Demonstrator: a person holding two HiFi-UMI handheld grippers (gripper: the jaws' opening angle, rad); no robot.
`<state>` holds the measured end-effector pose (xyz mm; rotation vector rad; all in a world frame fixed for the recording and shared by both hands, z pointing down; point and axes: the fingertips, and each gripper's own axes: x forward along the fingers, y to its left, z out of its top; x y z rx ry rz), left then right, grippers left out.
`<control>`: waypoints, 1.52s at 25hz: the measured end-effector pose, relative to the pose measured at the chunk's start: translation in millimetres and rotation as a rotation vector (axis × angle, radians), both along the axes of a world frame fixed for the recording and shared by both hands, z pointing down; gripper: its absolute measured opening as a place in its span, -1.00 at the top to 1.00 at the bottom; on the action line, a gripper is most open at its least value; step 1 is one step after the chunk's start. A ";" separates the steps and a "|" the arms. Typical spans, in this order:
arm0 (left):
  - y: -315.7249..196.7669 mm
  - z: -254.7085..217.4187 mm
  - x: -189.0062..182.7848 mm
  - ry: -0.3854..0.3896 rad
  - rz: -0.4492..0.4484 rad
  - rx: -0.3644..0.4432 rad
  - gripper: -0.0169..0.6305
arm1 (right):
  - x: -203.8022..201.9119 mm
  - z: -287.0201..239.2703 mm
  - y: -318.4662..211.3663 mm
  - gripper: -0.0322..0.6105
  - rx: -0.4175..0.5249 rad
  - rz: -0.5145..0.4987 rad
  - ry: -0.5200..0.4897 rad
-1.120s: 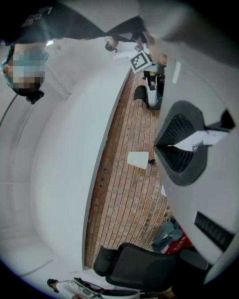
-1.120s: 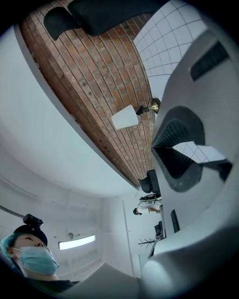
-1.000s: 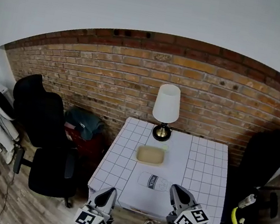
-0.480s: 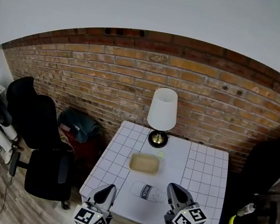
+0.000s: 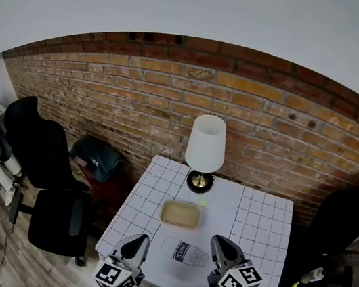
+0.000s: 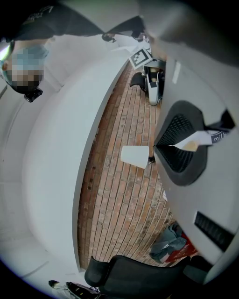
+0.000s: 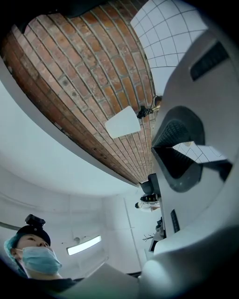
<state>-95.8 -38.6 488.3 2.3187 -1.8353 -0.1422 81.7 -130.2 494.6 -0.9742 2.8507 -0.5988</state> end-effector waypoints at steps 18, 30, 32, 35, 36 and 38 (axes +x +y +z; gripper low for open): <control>-75.7 15.2 -48.2 0.012 0.214 -0.041 0.91 | -42.8 17.0 -29.2 0.89 -0.043 0.194 0.015; -120.6 44.5 -67.0 -0.011 0.297 -0.083 0.91 | -61.8 41.9 -55.3 0.89 -0.044 0.305 0.042; -126.2 52.2 -66.2 -0.011 0.304 -0.095 0.91 | -62.1 48.2 -58.9 0.89 -0.051 0.317 0.040; -134.7 63.8 -65.1 -0.016 0.307 -0.119 0.91 | -61.9 57.2 -65.0 0.89 -0.068 0.333 0.037; -137.3 67.4 -64.6 -0.015 0.309 -0.126 0.91 | -61.7 60.3 -66.9 0.89 -0.074 0.339 0.039; -141.4 74.6 -63.9 -0.014 0.309 -0.139 0.91 | -61.0 68.1 -69.9 0.89 -0.088 0.349 0.050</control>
